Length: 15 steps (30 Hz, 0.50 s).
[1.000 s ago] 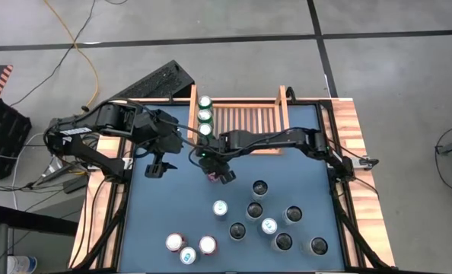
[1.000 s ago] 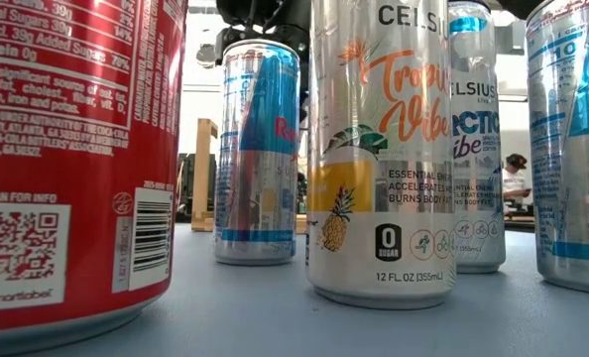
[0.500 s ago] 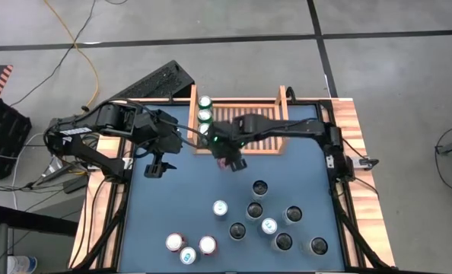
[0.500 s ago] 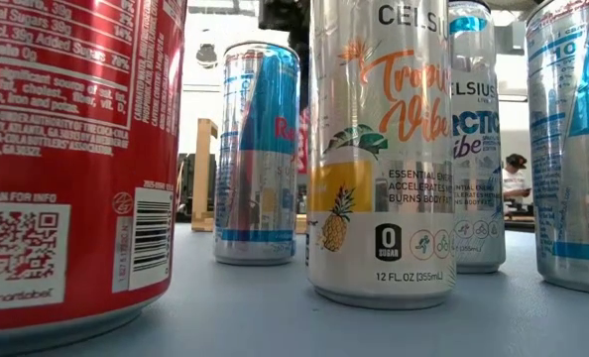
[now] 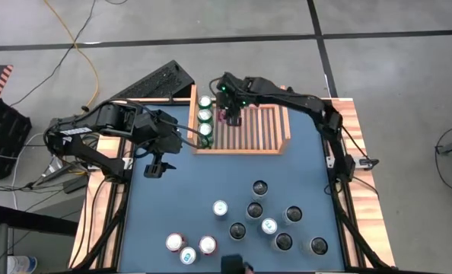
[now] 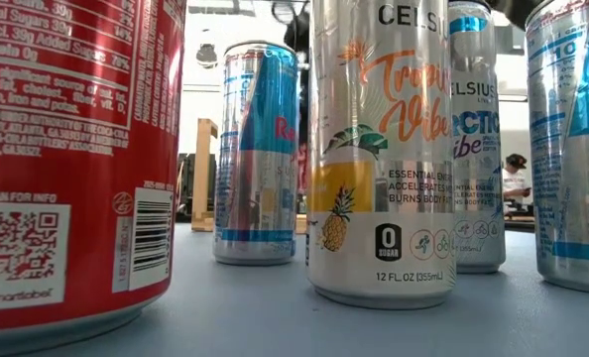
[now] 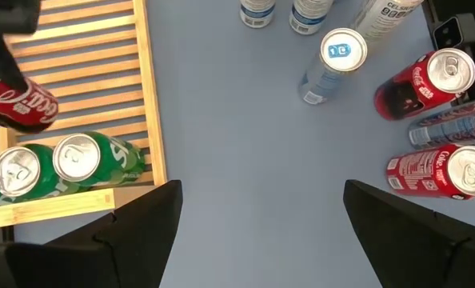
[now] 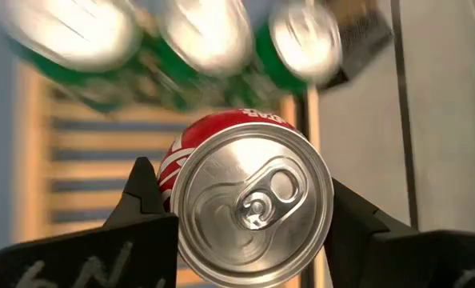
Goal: Place canned beverage on shelf
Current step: Put the top left red soda can on the shelf
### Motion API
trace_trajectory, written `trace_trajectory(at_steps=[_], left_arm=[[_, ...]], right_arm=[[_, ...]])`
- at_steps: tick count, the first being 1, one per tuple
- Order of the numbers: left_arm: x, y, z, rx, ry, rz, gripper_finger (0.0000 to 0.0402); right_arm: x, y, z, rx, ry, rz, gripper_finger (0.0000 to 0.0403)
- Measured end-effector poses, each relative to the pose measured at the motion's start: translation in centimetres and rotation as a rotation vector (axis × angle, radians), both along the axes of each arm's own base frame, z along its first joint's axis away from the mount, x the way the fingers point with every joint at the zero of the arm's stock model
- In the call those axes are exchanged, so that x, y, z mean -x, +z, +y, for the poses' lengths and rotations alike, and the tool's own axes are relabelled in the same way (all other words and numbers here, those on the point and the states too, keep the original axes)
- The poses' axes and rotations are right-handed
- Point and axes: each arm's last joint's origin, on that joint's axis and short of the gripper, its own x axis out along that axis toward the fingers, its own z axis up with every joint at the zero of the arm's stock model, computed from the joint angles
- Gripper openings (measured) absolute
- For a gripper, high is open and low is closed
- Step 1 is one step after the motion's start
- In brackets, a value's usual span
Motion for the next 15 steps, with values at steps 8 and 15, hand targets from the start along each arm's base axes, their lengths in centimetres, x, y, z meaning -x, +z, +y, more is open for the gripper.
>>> trace_trajectory(at_steps=[8,15], left_arm=[[0.0,0.0,0.0,-0.014,-0.015,-0.002,0.0334],[0.0,0.0,0.2,-0.060,0.008,-0.003,0.0334]], right_arm=[[0.4,-1.8,-4.4,-0.066,-0.058,-0.073,0.0164],[-0.8,-4.3,-5.3,-0.114,-0.060,-0.016,0.0164]])
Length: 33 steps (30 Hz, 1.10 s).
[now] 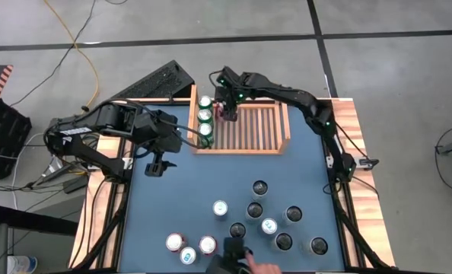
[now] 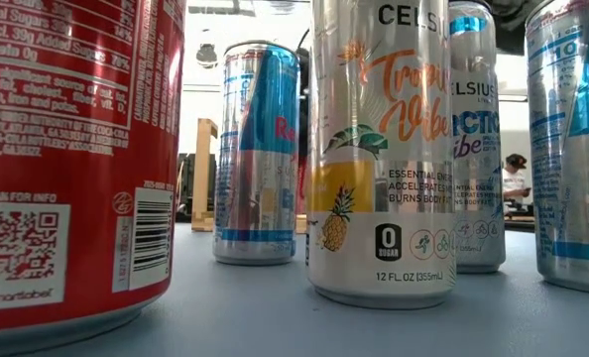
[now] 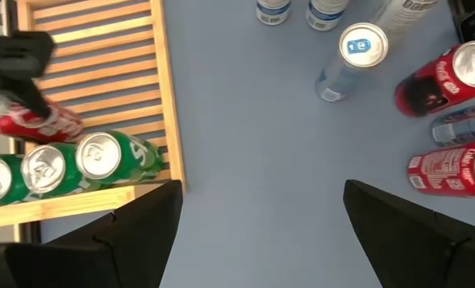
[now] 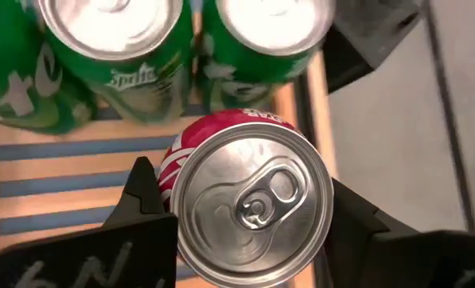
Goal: Place canned beverage on shelf
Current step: Put the top left red soda can on the shelf
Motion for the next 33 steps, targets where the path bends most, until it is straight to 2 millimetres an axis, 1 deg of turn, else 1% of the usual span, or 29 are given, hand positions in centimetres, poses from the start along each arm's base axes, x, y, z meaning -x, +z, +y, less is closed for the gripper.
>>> trace_trajectory(at_steps=[3,10,12,16,23,27,33], left_arm=[[0.0,0.0,0.0,-0.007,-0.003,0.000,0.0334],[0.0,0.0,0.0,0.001,0.008,0.000,0.0334],[0.0,0.0,0.0,0.005,0.013,0.001,0.0334],[0.0,0.0,0.0,0.009,0.013,0.001,0.0334],[0.0,0.0,0.0,0.015,0.018,-0.001,0.0334],[0.0,0.0,0.0,0.024,0.031,0.000,0.0334],[0.0,0.0,0.0,0.025,0.033,0.000,0.0334]], right_arm=[[-0.6,-1.2,-0.1,-0.014,-0.003,0.058,0.0167],[-2.1,-1.2,-1.0,-0.004,-0.017,0.073,0.0178],[-2.3,-1.5,-1.1,0.015,-0.017,0.064,0.0179],[-1.9,-1.4,-1.4,0.009,-0.028,0.075,0.0179],[-1.9,-1.3,-1.5,0.014,-0.031,0.064,0.0189],[-2.0,-1.4,-1.5,0.016,-0.030,0.060,0.0205],[-2.1,-1.4,-1.4,0.012,-0.025,0.056,0.0242]])
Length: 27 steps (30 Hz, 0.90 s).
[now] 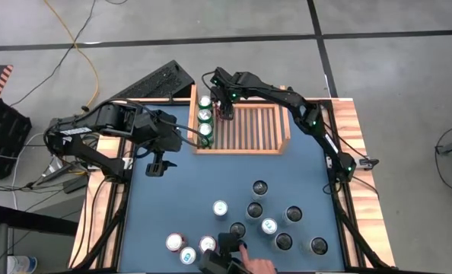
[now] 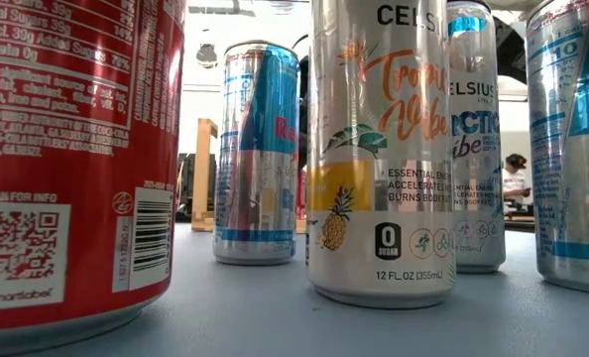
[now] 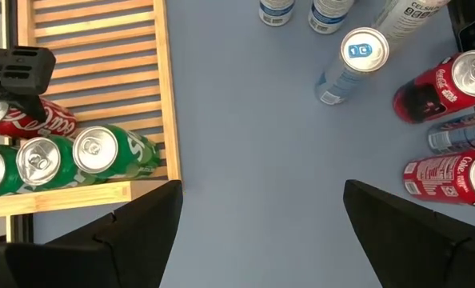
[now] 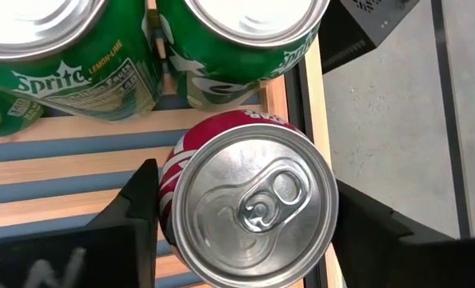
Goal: Place canned beverage on shelf
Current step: Put the top left red soda can on the shelf, then put the bottom middle left red soda can aligned with the red soda on the shelf
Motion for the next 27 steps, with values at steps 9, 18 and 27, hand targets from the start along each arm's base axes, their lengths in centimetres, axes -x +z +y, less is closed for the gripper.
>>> trace_trajectory(at_steps=[9,18,27], left_arm=[[0.0,0.0,0.0,0.005,0.006,0.000,0.0334],[0.0,0.0,0.0,-0.005,0.006,0.003,0.0334],[0.3,-0.4,-1.4,0.051,0.016,0.037,0.0334]], right_arm=[[0.0,0.3,0.3,0.006,0.026,0.010,0.0256],[2.4,6.6,2.6,0.046,0.067,-0.022,0.0256],[8.5,17.8,10.6,-0.090,0.202,-0.256,0.0256]])
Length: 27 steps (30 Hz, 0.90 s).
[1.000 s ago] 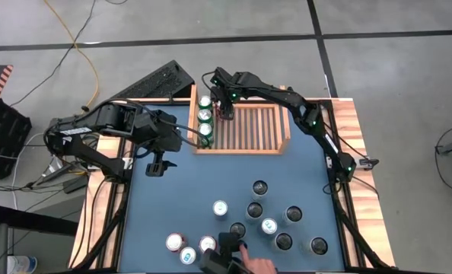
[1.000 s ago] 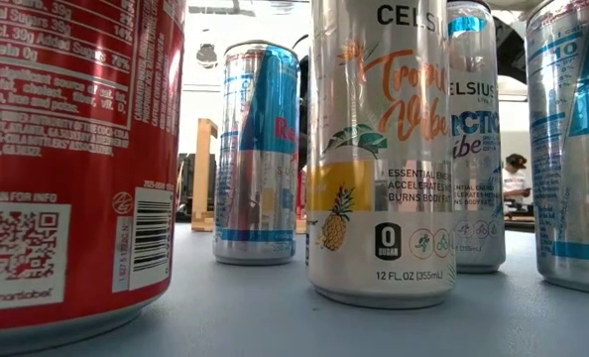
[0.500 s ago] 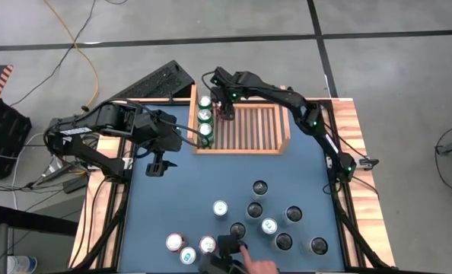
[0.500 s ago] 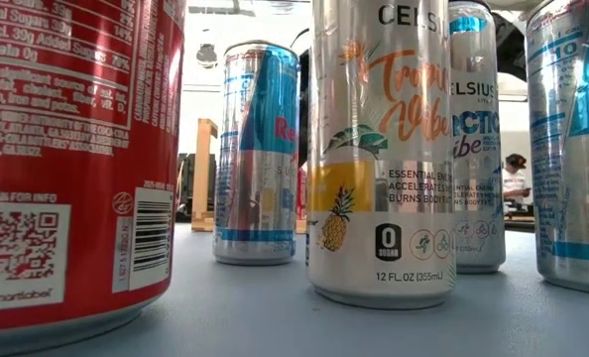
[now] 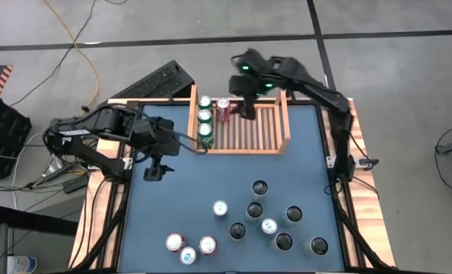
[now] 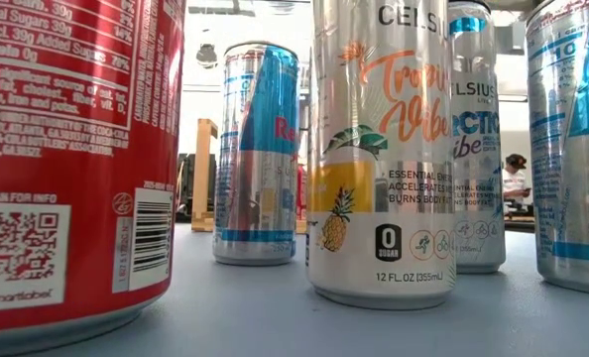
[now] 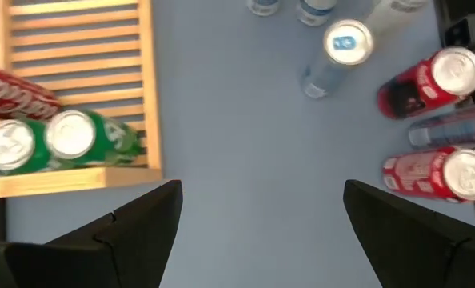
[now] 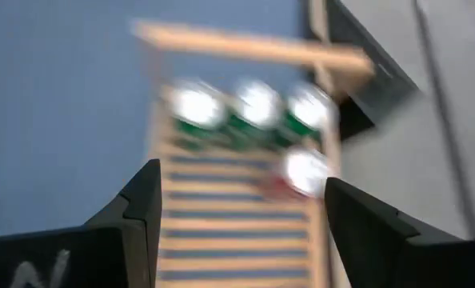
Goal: Place canned beverage on shelf
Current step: Put the bottom middle left red soda can aligned with the red soda on the shelf
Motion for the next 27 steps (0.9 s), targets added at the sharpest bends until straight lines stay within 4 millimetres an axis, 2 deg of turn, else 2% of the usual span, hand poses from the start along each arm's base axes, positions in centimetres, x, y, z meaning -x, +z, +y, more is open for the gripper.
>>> trace_trajectory(at_steps=[4,9,14,19,21,23,27], left_arm=[[-0.1,-1.2,-1.3,-0.005,-0.026,0.044,0.0334],[-0.4,-2.8,-2.9,-0.006,-0.063,0.069,0.0334],[-0.9,-3.4,-4.2,0.003,-0.109,0.024,0.0334],[-1.2,-3.1,-5.5,0.015,-0.161,-0.041,0.0334],[-1.4,-2.9,-5.9,0.018,-0.185,-0.078,0.0334],[-1.6,-2.7,-6.3,0.032,-0.198,-0.117,0.0334],[-1.4,-2.6,-7.0,0.055,-0.216,-0.131,0.0334]], right_arm=[[1.9,3.0,5.3,-0.130,0.202,-0.083,0.0256],[2.2,4.1,12.6,-0.180,0.345,-0.085,0.0255],[1.1,2.5,19.3,-0.134,0.398,0.020,0.0255],[0.5,0.8,24.6,-0.156,0.473,0.094,0.0255],[0.6,0.3,26.2,-0.143,0.480,0.113,0.0255],[-0.4,-0.8,27.8,-0.117,0.484,0.119,0.0255],[-1.8,-2.8,29.3,-0.083,0.465,0.152,0.0255]])
